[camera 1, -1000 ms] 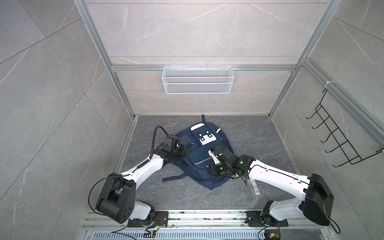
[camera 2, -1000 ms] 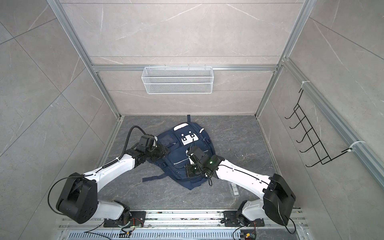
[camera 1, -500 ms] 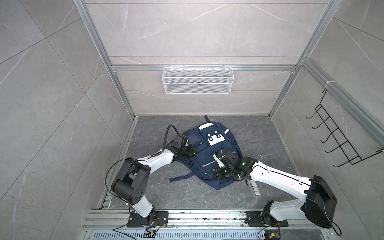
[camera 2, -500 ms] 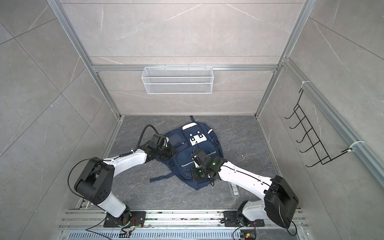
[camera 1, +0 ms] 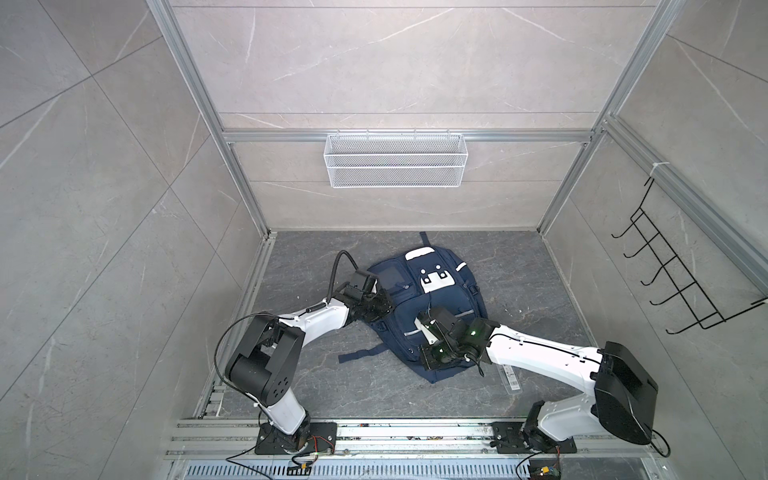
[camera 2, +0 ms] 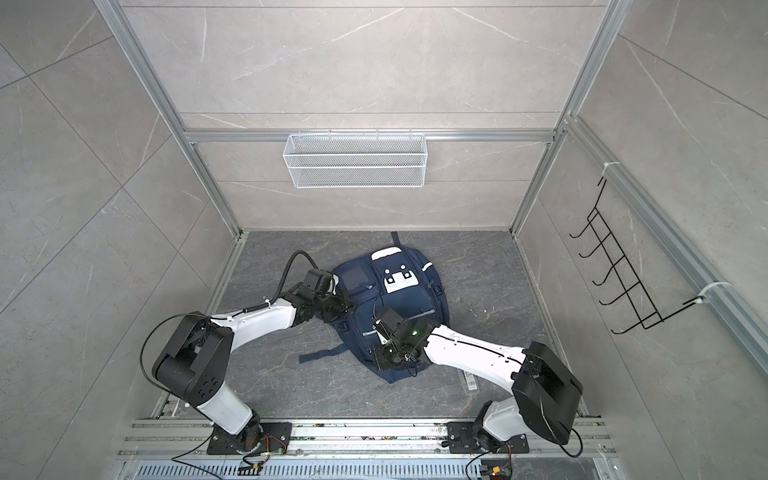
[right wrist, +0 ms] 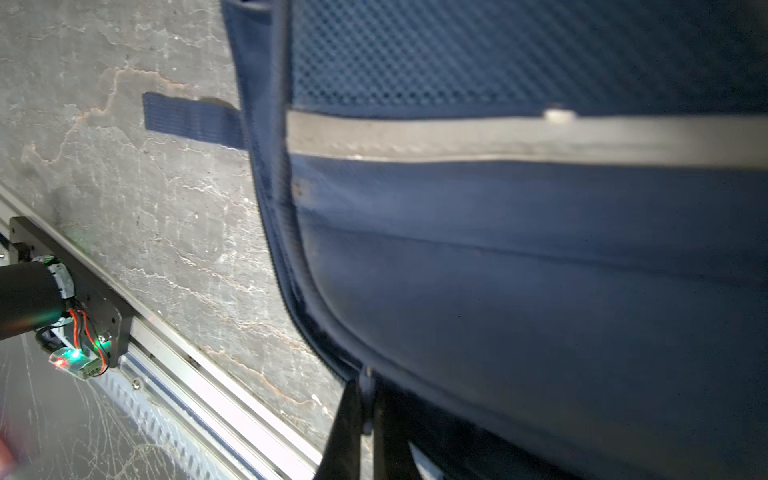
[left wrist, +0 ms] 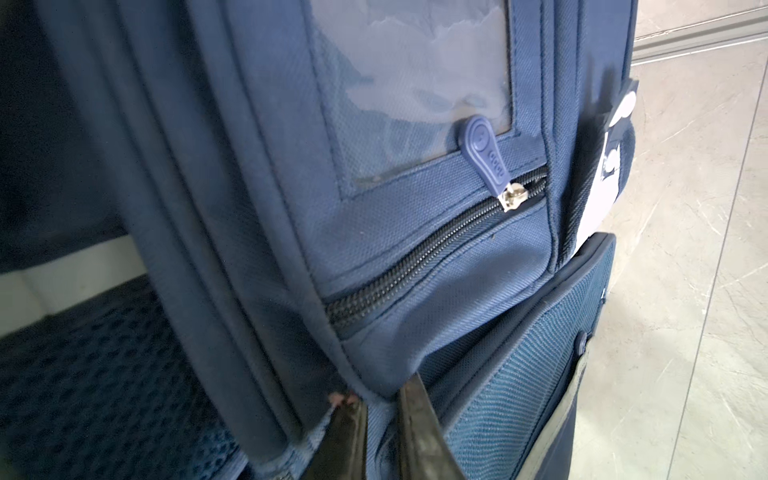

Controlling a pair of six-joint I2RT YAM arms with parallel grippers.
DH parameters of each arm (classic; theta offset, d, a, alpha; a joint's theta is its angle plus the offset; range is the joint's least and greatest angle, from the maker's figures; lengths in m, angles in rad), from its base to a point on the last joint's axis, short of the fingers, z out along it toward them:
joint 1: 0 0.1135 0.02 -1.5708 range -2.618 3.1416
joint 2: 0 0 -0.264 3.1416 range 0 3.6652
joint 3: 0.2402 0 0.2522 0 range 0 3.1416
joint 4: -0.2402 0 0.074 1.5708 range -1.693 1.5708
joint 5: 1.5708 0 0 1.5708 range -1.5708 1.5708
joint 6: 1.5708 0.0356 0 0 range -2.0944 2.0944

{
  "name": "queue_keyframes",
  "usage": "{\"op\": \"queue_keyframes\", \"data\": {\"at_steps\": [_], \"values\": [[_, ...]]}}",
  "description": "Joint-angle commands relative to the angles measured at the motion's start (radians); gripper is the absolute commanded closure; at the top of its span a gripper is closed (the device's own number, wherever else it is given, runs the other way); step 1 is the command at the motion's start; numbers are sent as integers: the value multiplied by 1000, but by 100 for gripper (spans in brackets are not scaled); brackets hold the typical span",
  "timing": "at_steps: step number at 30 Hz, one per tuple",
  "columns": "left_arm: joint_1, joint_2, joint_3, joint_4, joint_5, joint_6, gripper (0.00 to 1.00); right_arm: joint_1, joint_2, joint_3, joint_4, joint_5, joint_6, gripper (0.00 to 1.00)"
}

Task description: Pack the student bag

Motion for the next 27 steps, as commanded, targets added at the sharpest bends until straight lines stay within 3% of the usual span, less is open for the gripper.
{"op": "queue_keyframes", "data": {"at_steps": [1,8,17,27], "values": [[-16,12,-27,32,23,-28,85,38,37,54,71,-67,15,100],[-16,2,-58,60,21,-53,86,60,166,184,135,-55,78,100],[-12,-42,-116,60,-14,-56,87,40,294,339,118,107,190,100],[37,-98,-207,24,-47,-17,86,-68,76,143,103,132,193,100]]}}
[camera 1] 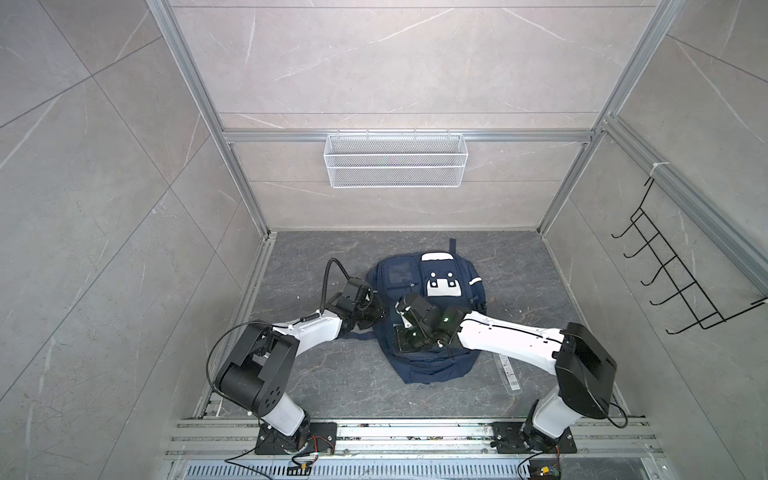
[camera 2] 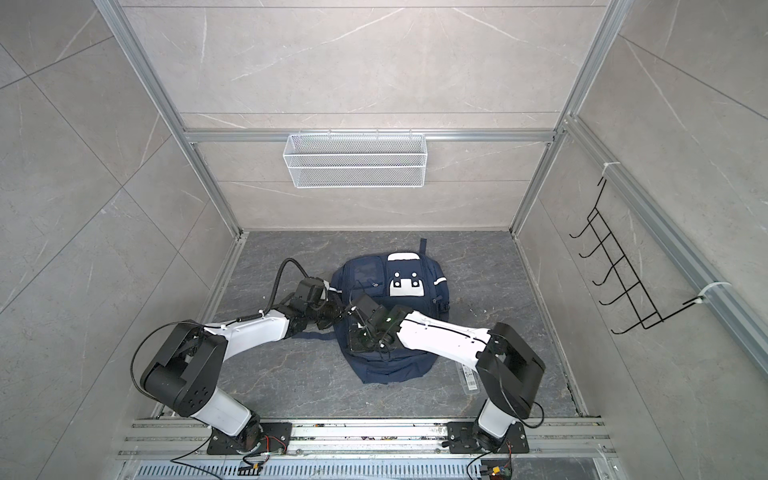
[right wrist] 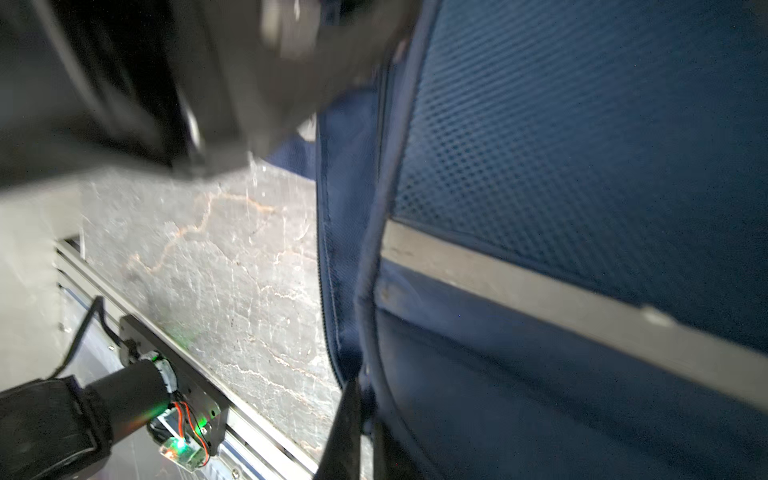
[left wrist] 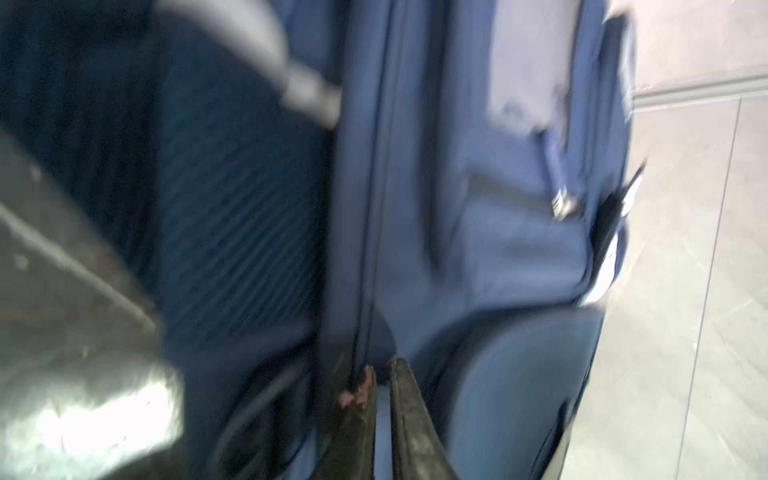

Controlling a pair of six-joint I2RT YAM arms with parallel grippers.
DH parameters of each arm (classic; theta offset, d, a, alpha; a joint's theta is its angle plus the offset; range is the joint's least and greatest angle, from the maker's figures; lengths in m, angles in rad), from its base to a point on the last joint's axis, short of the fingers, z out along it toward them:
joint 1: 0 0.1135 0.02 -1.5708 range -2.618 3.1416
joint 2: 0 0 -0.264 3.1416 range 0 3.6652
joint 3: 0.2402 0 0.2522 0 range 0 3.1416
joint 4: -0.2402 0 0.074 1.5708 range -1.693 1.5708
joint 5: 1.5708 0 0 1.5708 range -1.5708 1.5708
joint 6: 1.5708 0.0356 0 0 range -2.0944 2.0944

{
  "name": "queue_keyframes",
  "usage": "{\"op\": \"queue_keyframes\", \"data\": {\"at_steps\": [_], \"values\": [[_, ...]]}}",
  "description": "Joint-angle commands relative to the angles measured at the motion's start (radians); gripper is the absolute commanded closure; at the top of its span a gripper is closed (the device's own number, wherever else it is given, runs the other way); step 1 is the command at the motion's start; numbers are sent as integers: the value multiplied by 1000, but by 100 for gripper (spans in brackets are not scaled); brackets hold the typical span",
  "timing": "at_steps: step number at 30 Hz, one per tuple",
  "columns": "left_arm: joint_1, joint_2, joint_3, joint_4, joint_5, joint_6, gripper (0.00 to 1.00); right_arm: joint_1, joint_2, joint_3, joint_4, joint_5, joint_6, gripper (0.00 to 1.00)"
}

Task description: Pack the student bag

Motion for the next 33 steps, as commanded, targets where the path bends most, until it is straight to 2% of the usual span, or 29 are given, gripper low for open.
{"op": "queue_keyframes", "data": {"at_steps": [1,5,10,14,18,27,33], "values": [[15,-23,-56,-98,2,24,85,-68,-110,-70,6,107,5,100],[15,-19,-115,-67,1,0,84,-129,-191,-140,-26,107,-21,100],[3,-10,-181,-4,7,-47,83,-185,-209,-148,-63,87,-60,100],[-47,-8,-161,-4,5,-50,83,-186,-177,-123,-81,51,-77,100],[-59,-42,-129,-13,0,-39,79,-184,-166,-134,-60,31,-60,100],[-54,-108,117,-235,-49,136,64,-161,-200,-206,0,7,16,100],[-47,34,313,-268,58,268,53,-149,-185,-248,62,1,54,100]]}}
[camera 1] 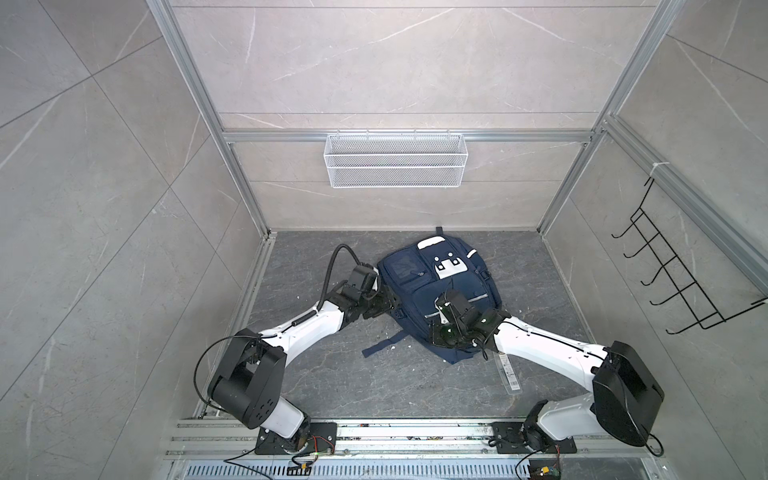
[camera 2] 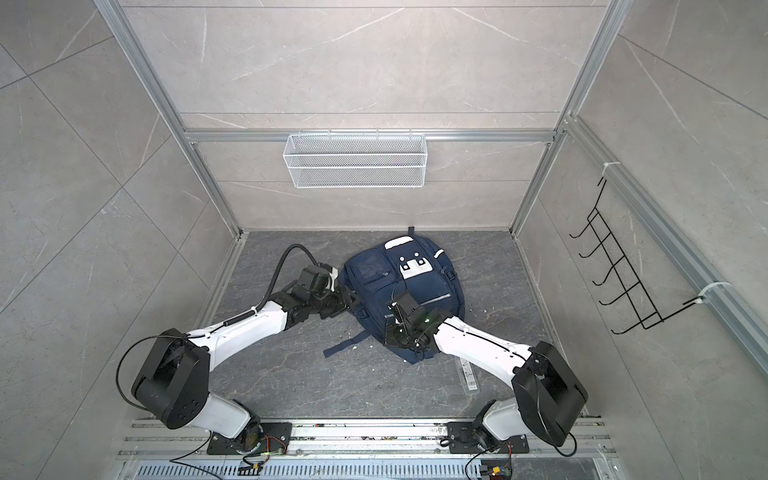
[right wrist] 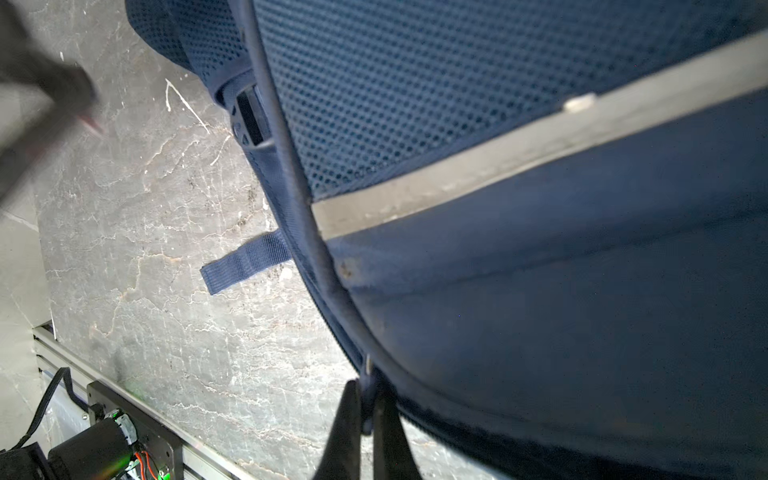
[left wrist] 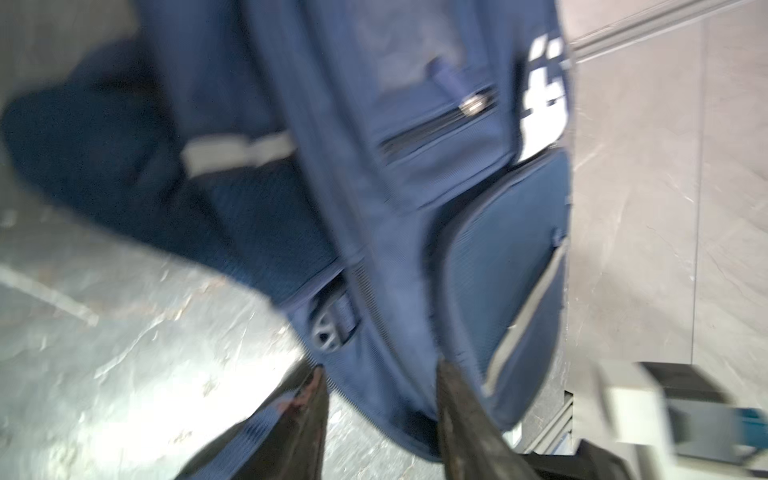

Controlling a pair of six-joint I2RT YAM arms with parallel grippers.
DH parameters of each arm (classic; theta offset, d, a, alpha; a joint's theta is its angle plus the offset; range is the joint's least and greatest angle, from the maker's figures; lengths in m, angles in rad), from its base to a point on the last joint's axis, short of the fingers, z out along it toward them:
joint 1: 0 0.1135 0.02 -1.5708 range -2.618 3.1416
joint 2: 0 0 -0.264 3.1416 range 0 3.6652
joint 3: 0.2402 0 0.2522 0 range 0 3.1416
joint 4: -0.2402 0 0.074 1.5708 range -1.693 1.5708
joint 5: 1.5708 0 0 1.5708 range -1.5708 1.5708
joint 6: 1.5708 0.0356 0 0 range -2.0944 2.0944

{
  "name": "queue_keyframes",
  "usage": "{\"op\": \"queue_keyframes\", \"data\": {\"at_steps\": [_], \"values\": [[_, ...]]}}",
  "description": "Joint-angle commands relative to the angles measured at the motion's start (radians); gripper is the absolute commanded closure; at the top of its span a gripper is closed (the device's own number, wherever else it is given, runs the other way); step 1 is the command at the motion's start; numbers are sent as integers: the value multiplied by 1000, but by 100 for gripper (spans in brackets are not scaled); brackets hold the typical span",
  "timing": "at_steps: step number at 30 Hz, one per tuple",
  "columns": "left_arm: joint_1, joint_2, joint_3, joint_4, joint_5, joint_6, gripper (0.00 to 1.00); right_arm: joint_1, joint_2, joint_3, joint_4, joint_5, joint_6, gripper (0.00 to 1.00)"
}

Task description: Pack the student bag

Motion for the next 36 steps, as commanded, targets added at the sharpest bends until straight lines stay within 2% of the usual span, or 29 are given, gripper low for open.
{"op": "queue_keyframes", "data": {"at_steps": [1,10,21,27,31,36], "values": [[6,89,89,-48,65,120,52,14,5,-22,56,-18,42,100],[4,291,257,-61,161,170,53,22,23,8,77,-4,54,100],[3,335,284,-9,224,160,61,23,17,-18,72,4,52,100],[4,421,355,-30,318,183,63,23,25,-12,68,4,46,100],[1,447,385,-39,334,202,69,23,24,-11,64,6,43,100],[5,437,385,-60,317,213,85,23,11,-12,51,23,42,100]]}}
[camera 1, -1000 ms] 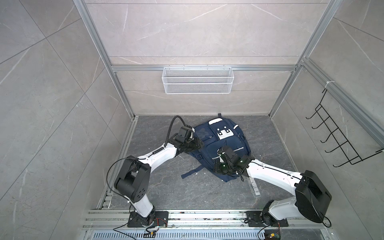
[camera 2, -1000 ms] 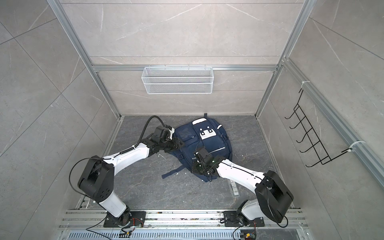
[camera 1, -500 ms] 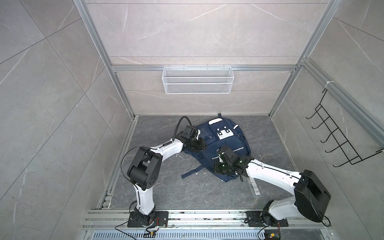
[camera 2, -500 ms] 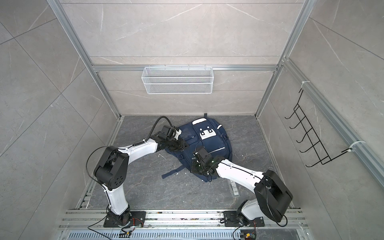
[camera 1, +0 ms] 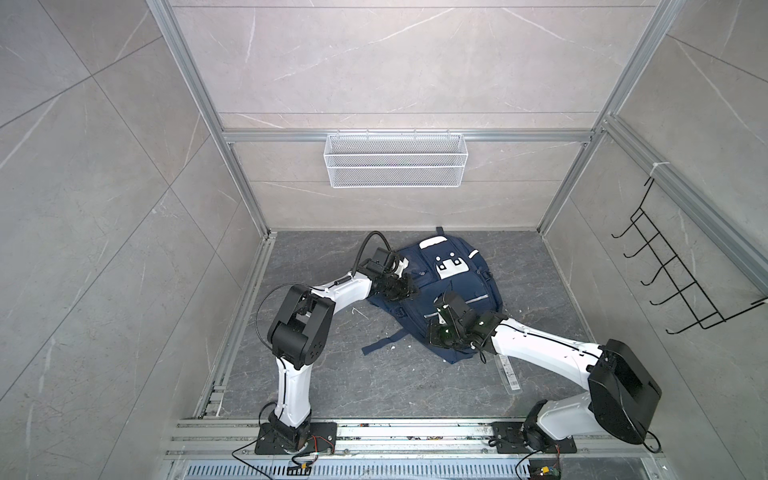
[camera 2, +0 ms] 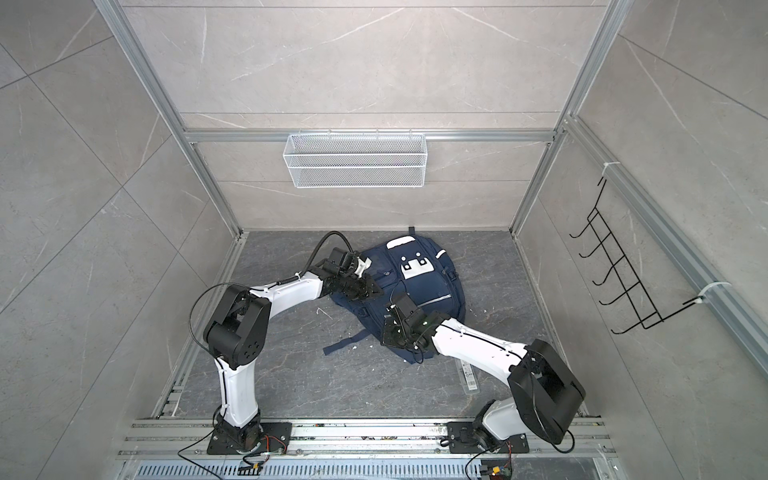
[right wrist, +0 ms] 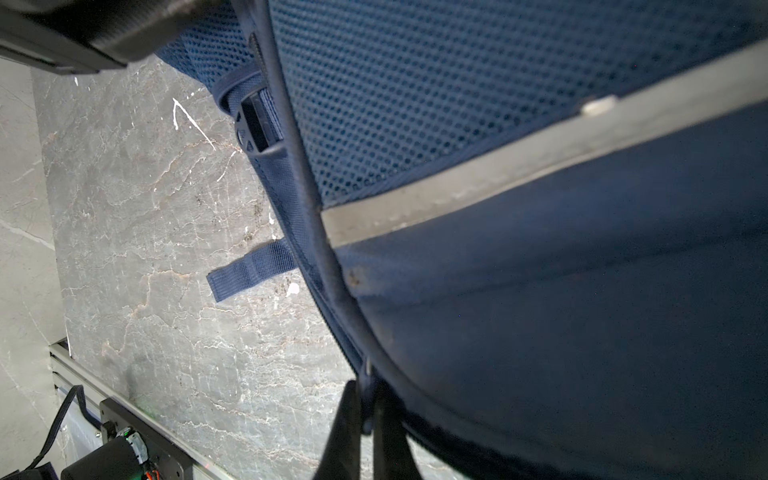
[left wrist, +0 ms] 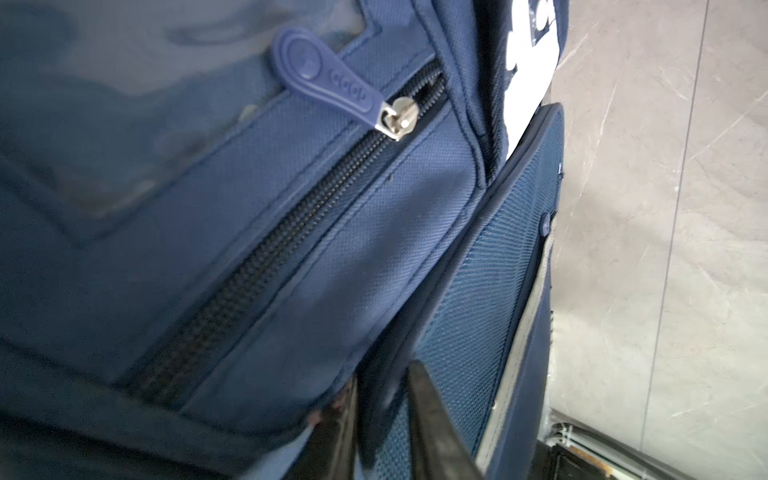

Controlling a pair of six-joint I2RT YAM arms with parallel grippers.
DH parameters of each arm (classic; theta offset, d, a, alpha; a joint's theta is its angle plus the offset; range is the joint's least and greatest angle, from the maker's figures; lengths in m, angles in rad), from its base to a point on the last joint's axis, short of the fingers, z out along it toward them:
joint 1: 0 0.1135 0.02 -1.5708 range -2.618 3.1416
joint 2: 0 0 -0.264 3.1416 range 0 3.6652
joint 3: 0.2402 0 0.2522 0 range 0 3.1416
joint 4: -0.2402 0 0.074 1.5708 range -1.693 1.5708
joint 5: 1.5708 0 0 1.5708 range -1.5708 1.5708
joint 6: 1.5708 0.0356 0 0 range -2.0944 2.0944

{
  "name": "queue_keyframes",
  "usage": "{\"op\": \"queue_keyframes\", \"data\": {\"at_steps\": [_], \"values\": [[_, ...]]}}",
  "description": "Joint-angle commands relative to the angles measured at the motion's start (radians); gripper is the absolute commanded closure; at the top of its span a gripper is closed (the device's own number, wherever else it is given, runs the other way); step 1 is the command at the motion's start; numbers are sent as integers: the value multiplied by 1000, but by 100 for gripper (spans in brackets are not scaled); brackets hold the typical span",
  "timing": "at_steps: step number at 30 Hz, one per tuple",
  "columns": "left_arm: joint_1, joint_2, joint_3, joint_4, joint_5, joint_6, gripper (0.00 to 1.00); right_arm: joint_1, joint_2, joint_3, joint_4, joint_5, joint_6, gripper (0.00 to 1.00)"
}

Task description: Pack the student bag

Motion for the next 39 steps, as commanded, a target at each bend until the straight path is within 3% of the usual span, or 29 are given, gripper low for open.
{"op": "queue_keyframes", "data": {"at_steps": [1,3,10,15,21,28,39], "values": [[0,-1,23,-8,16,31,90,12,-5,4,-8,7,-4,100],[5,-15,11,-1,11,24,100,12,-7,11,-19,16,-9,100],[75,-123,-138,61,-38,-36,100,8,-6,40,-45,32,-27,100],[142,-260,-394,236,-121,-218,100,7,39,81,-35,10,-46,100],[96,-420,-664,465,-269,-438,100,36,107,143,-18,-52,-66,100],[44,-454,-638,467,-317,-478,100,126,201,232,-29,-50,-78,100],[36,-501,-652,416,-314,-466,100,132,340,407,-5,-32,-71,100]]}}
